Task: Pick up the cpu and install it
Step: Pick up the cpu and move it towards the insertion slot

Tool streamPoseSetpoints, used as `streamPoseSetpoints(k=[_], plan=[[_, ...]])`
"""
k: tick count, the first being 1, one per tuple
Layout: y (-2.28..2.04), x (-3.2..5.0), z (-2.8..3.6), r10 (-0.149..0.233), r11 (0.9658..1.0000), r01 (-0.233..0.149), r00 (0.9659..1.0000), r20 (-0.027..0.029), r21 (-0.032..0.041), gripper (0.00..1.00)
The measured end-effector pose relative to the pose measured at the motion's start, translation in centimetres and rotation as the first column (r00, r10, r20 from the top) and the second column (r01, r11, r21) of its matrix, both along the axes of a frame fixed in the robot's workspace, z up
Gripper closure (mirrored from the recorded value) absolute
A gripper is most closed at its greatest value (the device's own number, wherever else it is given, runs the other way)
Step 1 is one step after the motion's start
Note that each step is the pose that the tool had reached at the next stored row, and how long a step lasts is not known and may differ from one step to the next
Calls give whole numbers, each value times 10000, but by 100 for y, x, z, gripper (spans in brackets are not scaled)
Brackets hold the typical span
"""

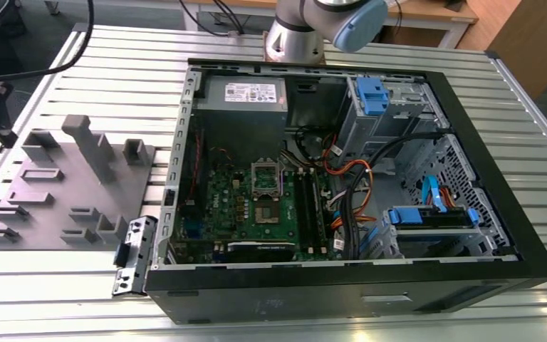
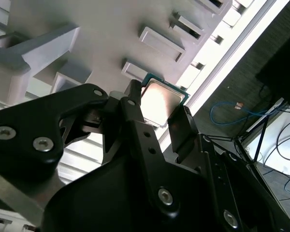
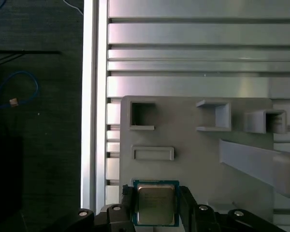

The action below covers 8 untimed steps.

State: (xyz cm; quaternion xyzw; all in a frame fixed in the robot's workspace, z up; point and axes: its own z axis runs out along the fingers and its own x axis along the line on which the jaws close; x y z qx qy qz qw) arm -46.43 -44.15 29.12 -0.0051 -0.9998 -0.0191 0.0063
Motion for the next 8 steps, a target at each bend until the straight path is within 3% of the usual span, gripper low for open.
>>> streamPoseSetpoints(k=[5,8], plan=[[0,0,138,0,10000,0,10000,-1,0,53],[0,0,178,1,10000,-1,10000,1,0,53]])
